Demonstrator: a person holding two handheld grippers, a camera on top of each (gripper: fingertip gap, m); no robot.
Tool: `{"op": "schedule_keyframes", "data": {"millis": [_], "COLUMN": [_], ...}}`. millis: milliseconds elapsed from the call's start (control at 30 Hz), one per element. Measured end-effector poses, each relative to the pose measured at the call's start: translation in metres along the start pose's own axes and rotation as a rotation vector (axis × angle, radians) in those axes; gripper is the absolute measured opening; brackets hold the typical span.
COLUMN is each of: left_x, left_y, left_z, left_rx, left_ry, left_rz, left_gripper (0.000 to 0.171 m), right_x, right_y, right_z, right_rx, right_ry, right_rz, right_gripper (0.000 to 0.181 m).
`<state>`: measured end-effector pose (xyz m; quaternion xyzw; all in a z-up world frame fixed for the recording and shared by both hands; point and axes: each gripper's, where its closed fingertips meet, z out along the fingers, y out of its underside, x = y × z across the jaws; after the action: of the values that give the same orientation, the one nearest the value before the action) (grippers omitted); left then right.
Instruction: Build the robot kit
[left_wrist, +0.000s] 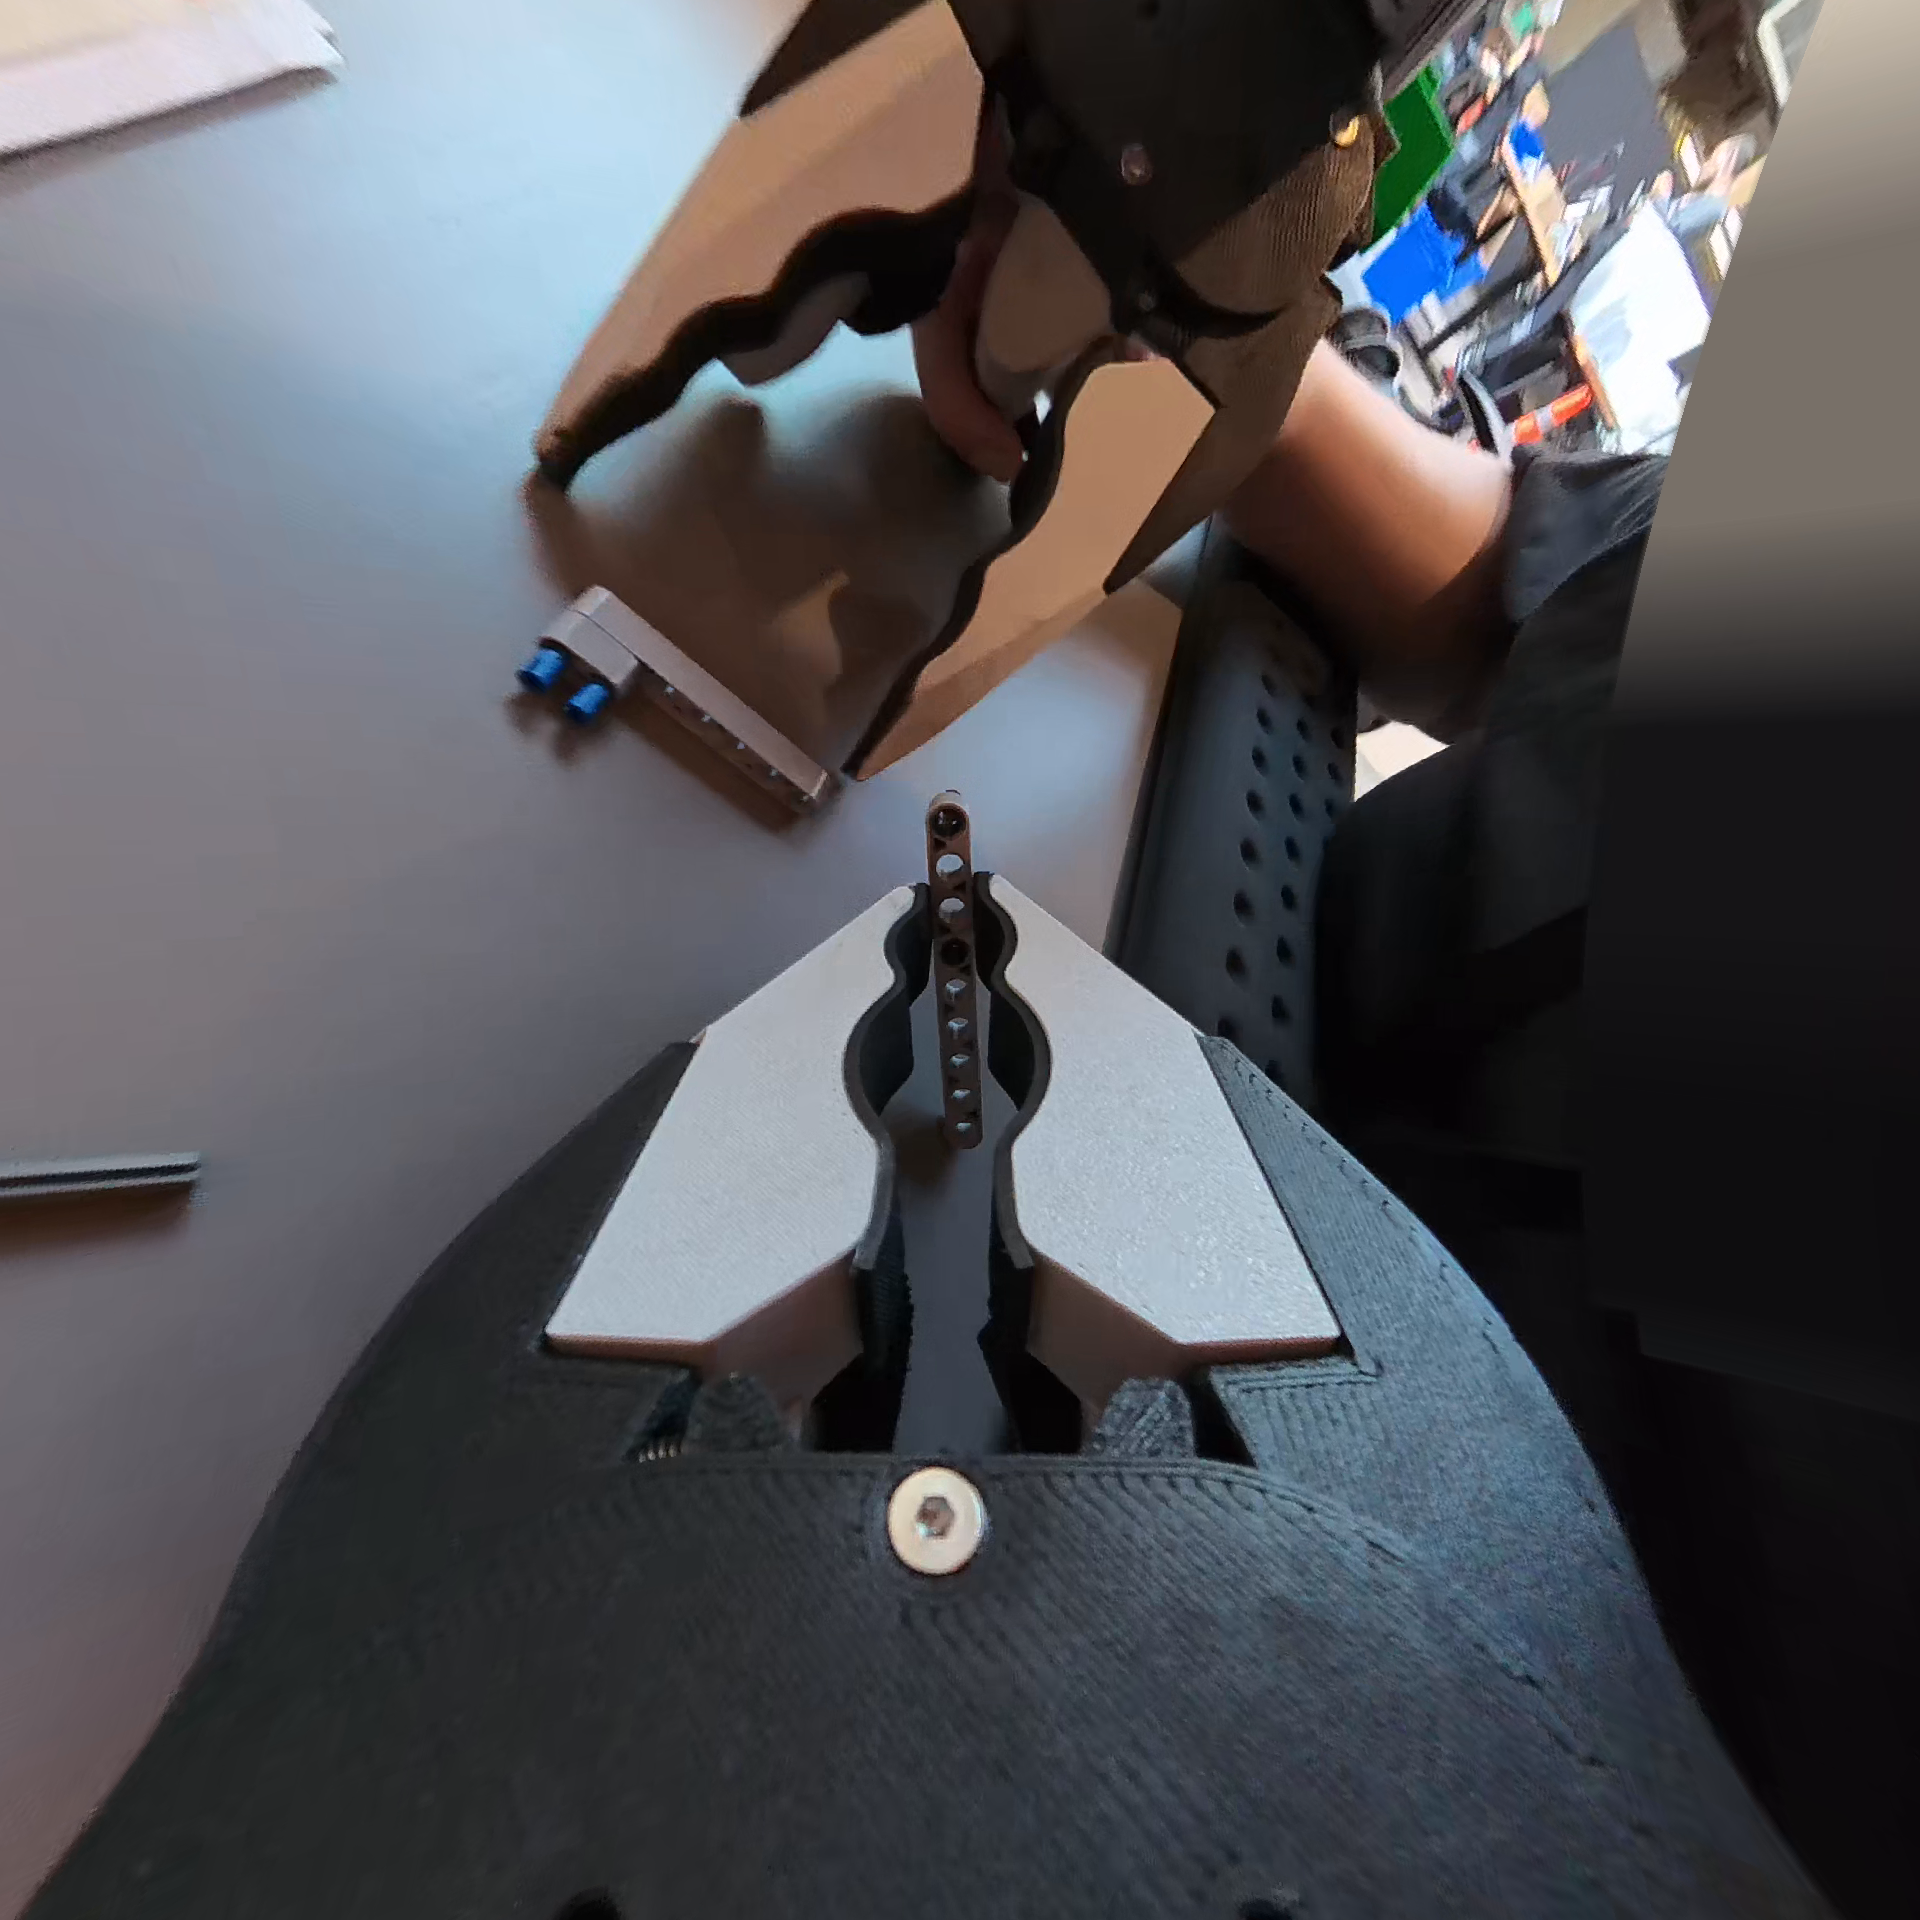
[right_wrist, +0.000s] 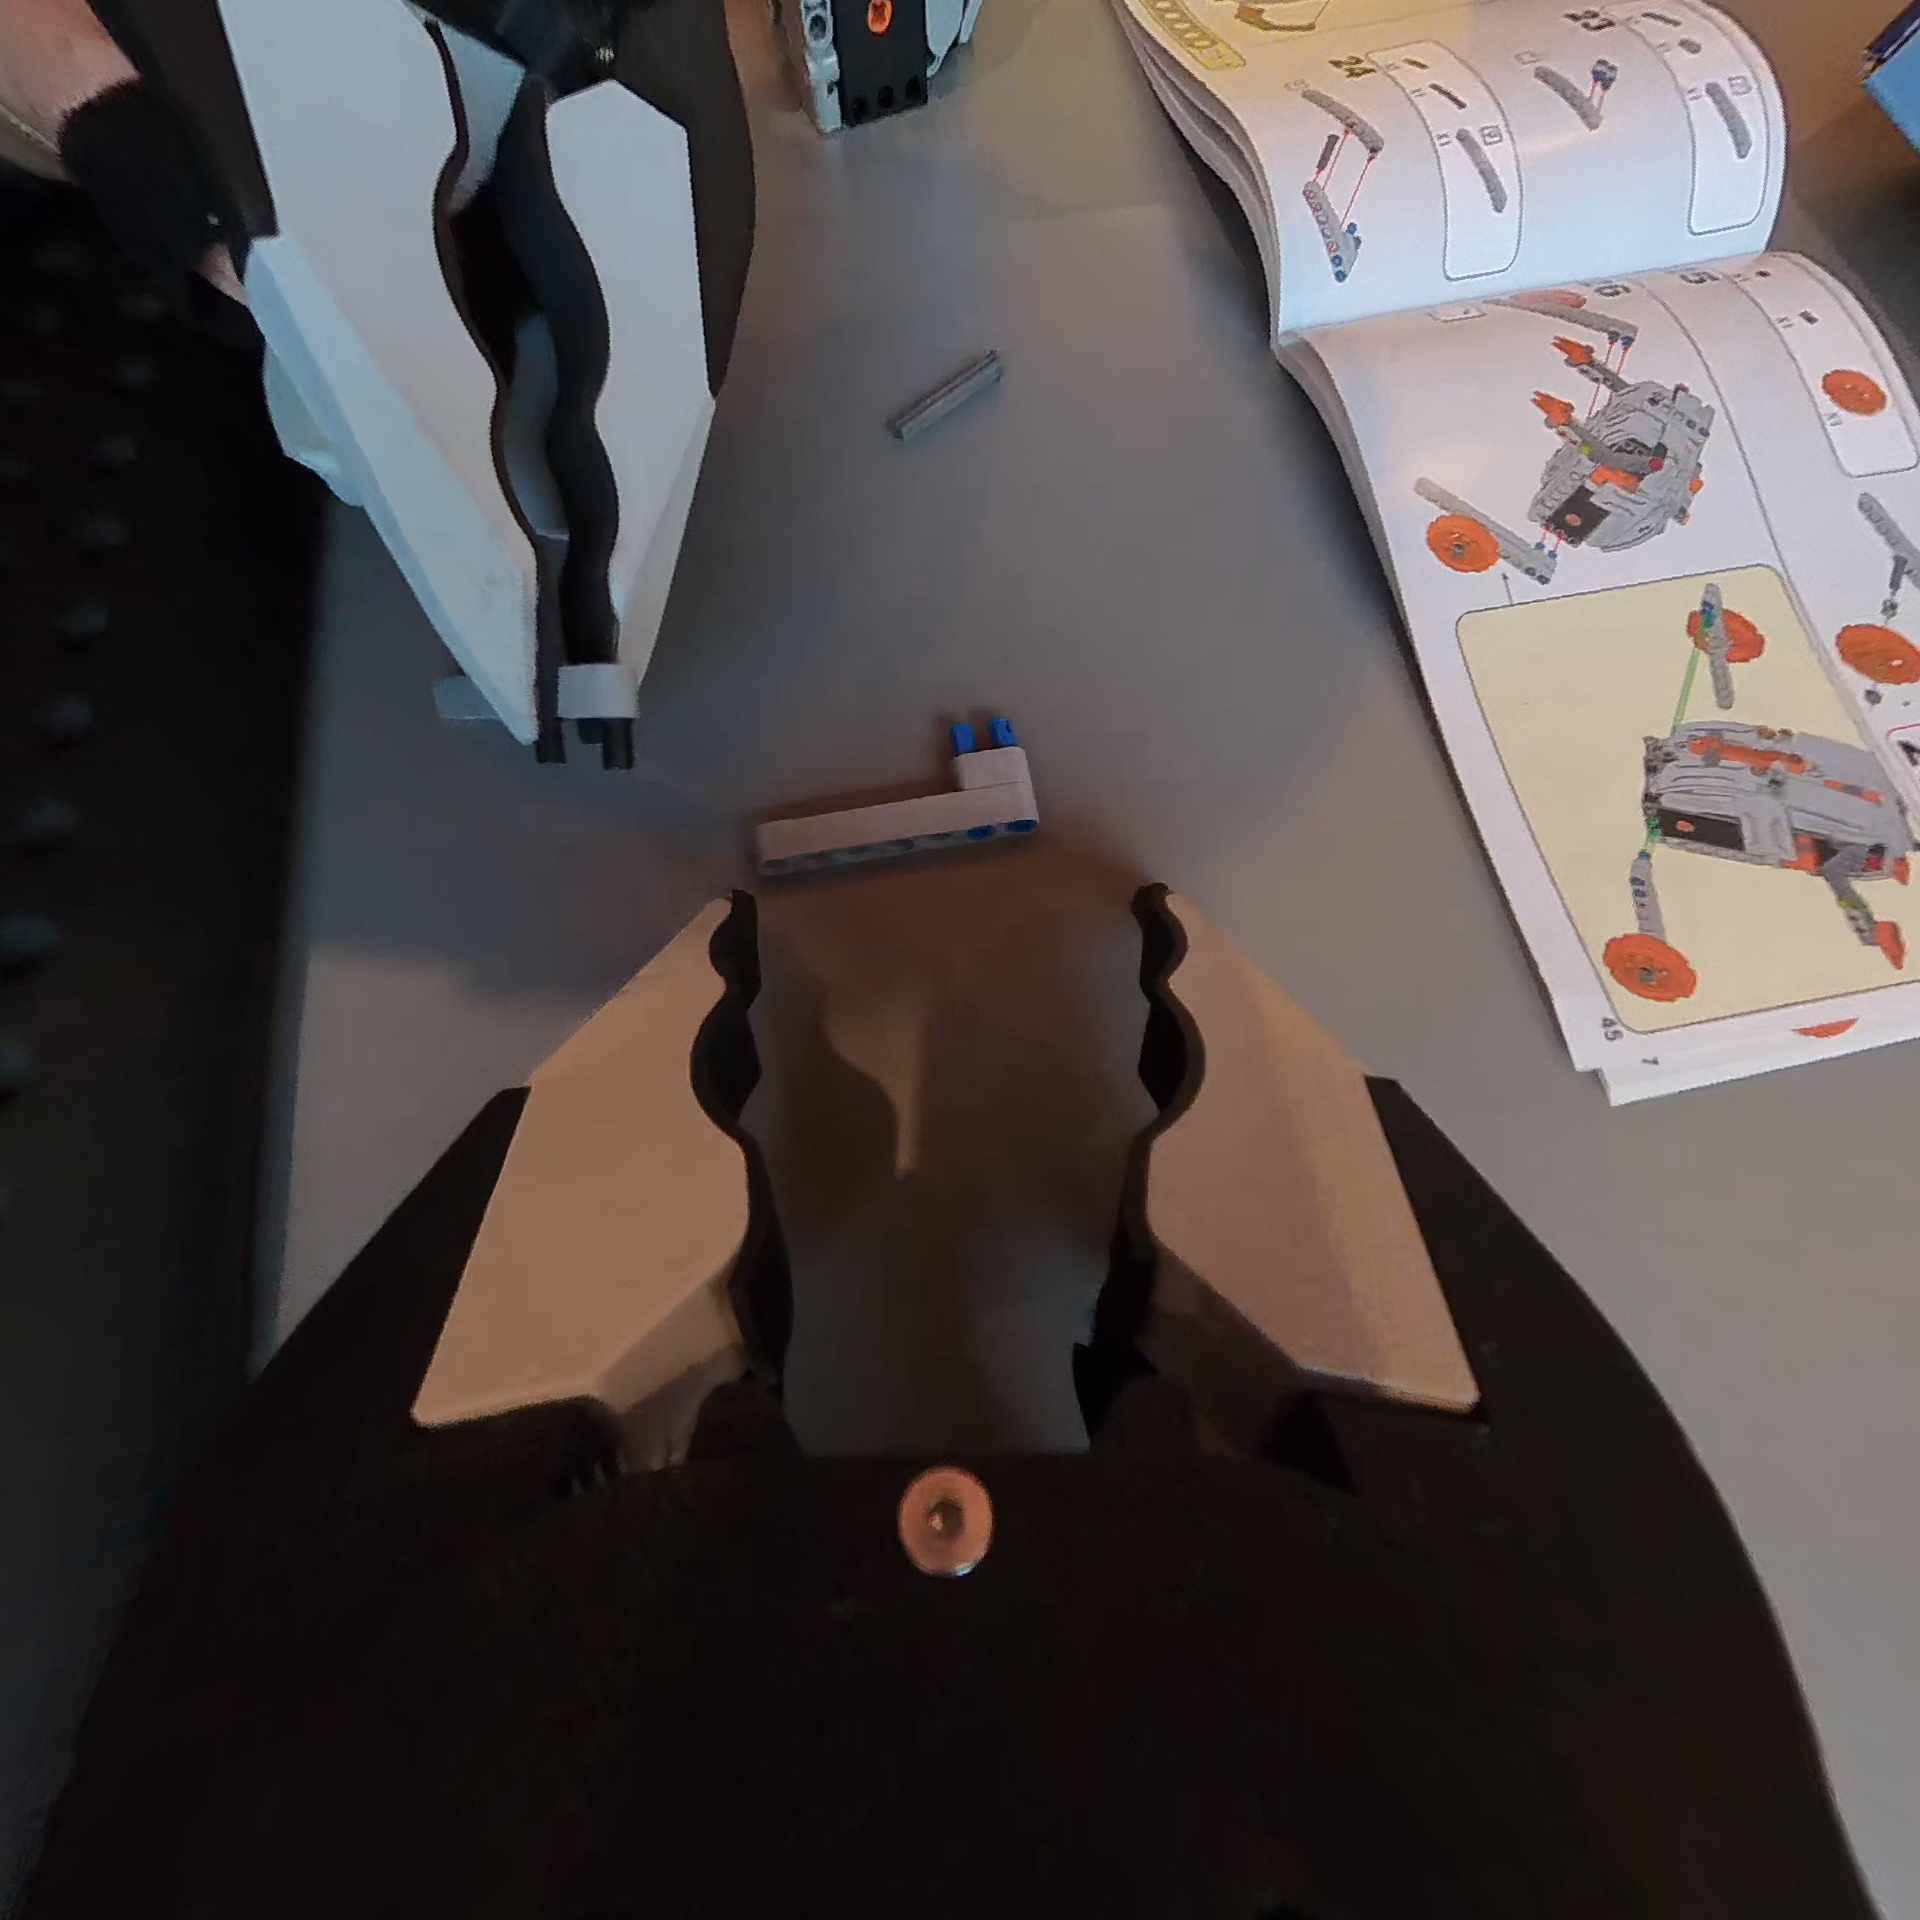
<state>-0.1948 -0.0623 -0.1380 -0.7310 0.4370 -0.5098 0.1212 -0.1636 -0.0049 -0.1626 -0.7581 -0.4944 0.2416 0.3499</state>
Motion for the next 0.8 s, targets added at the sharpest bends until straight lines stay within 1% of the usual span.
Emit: {"op": "schedule_keyframes", "data": {"millis": [100,200,267,400,433,800], "left_x": [-0.002,-0.009,-0.014,-0.021,-0.021,-0.021], "left_y": [0.001,0.001,0.002,0.004,0.003,0.002], "left_z": [0.001,0.0,-0.002,-0.002,-0.003,-0.004], "left_rx": [-0.015,-0.007,-0.004,-0.007,-0.005,0.011], "left_ry": [-0.027,-0.037,-0.051,-0.077,-0.07,-0.055], "left_rz": [0.005,-0.049,-0.074,-0.089,-0.099,-0.124], "left_gripper": [0.006,0.006,0.006,0.006,0.006,0.006], "right_x": [-0.002,-0.01,-0.011,-0.01,-0.011,-0.012], "right_y": [-0.003,-0.005,-0.008,-0.009,-0.009,-0.009], "right_z": [0.003,0.007,0.01,0.012,0.011,0.006], "right_rx": [0.0,-0.004,-0.001,-0.003,-0.001,0.021], "right_ry": [-0.014,-0.084,-0.097,-0.073,-0.08,-0.012], "right_rz": [-0.052,-0.086,-0.092,-0.11,-0.119,-0.184], "right_gripper": [0.072,0.071,0.069,0.062,0.056,0.055]}}
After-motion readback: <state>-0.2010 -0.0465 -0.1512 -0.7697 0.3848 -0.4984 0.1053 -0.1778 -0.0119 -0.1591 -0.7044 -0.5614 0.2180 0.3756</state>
